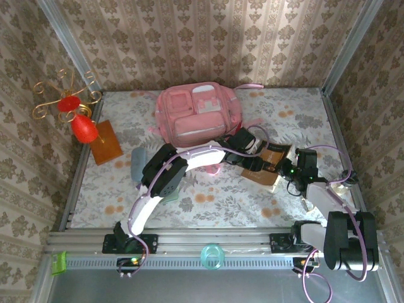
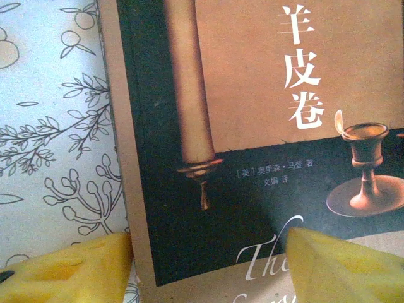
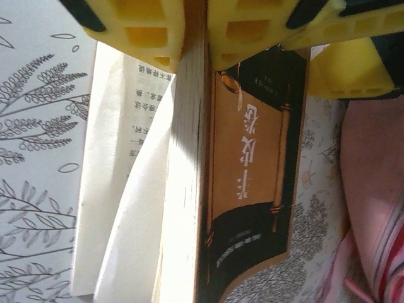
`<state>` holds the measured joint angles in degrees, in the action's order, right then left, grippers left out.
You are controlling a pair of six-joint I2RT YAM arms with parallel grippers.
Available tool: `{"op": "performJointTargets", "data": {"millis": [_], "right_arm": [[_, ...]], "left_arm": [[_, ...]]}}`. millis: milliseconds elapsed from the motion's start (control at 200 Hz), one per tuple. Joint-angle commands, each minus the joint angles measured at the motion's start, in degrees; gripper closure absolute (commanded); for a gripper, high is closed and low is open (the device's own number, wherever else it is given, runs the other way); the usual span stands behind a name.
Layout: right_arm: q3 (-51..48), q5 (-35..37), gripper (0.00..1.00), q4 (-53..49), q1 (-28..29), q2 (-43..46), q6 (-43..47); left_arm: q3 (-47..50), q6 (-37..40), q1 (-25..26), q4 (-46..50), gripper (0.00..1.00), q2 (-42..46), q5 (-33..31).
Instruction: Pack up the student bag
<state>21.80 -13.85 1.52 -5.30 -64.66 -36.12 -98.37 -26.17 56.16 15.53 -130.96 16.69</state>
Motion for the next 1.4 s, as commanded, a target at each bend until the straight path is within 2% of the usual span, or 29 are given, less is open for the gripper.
{"op": "performJointTargets", "data": {"millis": [0, 85, 250, 420, 615, 750, 905, 1070, 1155, 1265, 1395], "right_arm": [[0.65, 3.81, 1.00, -2.06, 0.37, 2.68, 0.44], [1.46, 2.86, 1.00, -3.01, 0.33, 6.06, 0.50], [3.01, -6.06, 1.00, -0.33, 0.36, 14.44, -1.35], [5.24, -13.25, 1.00, 4.28, 1.31, 20.49, -4.02], [9.59, -16.22, 1.00, 10.27, 7.39, 22.81, -3.82], [13.00, -16.56, 1.00, 13.35, 13.61, 21.09, -1.51], [14.92, -18.29, 1.00, 20.03, 17.52, 17.26, -3.91], [16.23, -17.73, 1.00, 23.51, 20.91, 13.51, -4.04], [16.51, -17.18, 1.00, 23.83, 21.64, 11.43, -3.03], [16.52, -15.88, 1.00, 23.30, 21.69, 9.44, -0.54], [16.64, -12.65, 1.00, 20.10, 21.57, 8.05, 3.64]], "left_arm": [[2.97, -0.79, 0.31, -2.92, 0.33, 2.57, 2.46], [7.75, -0.01, -0.32, -8.92, 0.31, 7.30, 4.37], [18.96, 0.16, -2.27, -20.01, 0.29, 20.44, 7.45], [28.04, -0.77, -7.32, -24.21, 0.25, 32.35, 10.04], [33.25, -2.68, -14.27, -25.60, 0.19, 41.04, 17.39], [33.15, -3.17, -17.89, -24.64, 0.14, 43.25, 21.21], [30.59, -5.03, -19.02, -23.27, 0.11, 41.68, 25.63], [32.42, -14.95, -19.96, -36.59, 0.08, 39.90, 32.82], [32.38, -16.56, -19.95, -39.58, 0.14, 39.94, 34.40], [31.92, -16.60, -20.28, -39.17, 0.38, 40.60, 34.10], [32.79, -15.99, -21.13, -39.08, 0.55, 41.69, 33.38]]}}
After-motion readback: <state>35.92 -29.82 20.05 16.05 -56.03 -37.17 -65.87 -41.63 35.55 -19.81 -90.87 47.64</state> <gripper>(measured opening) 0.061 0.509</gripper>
